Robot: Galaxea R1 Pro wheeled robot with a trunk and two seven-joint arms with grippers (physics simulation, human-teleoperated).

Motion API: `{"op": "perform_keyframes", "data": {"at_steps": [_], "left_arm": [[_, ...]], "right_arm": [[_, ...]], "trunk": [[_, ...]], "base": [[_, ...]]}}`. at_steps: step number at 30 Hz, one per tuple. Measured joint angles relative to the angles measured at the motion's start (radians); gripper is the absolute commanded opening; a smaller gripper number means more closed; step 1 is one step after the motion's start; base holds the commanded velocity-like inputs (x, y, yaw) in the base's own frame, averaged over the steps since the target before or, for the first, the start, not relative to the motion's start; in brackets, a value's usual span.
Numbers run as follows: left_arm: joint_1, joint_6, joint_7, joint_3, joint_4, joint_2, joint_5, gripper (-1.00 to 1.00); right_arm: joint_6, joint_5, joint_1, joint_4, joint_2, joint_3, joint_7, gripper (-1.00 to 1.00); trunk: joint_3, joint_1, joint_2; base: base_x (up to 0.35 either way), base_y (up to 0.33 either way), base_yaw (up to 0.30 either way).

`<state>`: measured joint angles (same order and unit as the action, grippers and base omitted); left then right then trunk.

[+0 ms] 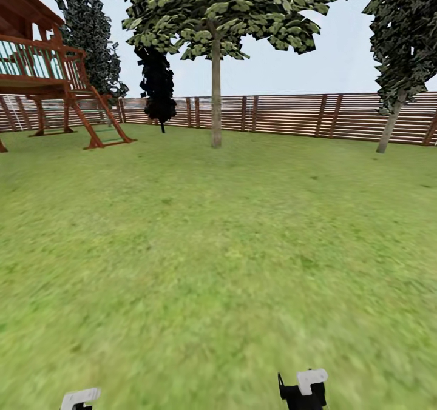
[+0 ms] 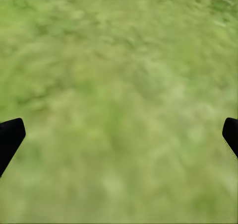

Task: In the garden, pick up the pesticide atomizer on the floor and spray pesticide onto both trees until each tree trunk is fully covered.

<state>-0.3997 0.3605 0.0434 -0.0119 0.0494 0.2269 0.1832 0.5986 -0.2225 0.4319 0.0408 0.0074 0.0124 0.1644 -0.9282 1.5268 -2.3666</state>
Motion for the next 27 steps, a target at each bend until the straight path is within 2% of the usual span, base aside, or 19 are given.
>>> {"op": "perform_keyframes", "data": {"at_steps": [27], "left_arm": [[0.0, 0.0, 0.001, 0.0, 0.001, 0.0, 0.0, -1.0]], "right_arm": [[0.0, 0.0, 0.0, 0.0, 0.0, 0.0, 0.001, 1.0]], "trunk": [[0.0, 0.0, 0.0]], "base": [[0.336, 0.0, 0.0]]}}
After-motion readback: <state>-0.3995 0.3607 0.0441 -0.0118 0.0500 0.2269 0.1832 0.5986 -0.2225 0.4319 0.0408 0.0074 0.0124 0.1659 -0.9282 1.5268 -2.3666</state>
